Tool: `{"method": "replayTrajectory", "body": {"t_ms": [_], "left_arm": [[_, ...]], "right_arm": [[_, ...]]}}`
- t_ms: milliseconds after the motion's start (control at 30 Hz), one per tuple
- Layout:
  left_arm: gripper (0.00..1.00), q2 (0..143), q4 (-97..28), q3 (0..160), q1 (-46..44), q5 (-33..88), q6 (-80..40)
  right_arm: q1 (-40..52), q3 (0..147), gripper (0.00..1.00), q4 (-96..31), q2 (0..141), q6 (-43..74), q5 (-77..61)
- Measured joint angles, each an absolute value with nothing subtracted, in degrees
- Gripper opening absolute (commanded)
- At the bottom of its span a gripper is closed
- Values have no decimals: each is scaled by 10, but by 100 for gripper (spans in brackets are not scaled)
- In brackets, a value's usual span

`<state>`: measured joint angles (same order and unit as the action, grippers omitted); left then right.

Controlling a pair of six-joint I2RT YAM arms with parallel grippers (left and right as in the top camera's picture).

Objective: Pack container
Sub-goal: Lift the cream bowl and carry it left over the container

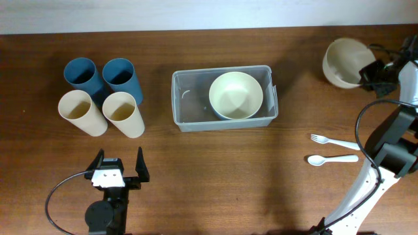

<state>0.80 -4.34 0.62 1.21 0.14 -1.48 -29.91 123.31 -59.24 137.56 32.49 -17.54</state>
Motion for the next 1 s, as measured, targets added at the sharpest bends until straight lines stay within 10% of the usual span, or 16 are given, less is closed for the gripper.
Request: {"method": "replayTrajectory", "body": {"t_ms": [500,1000], "left_arm": [[100,8,-43,6,12,1,-15],[100,8,-43,6,12,1,-15]], "right_arm": [[-248,1526,4,-954,1334,129,-323],[23,1554,3,-970,1320,87,-183]]}}
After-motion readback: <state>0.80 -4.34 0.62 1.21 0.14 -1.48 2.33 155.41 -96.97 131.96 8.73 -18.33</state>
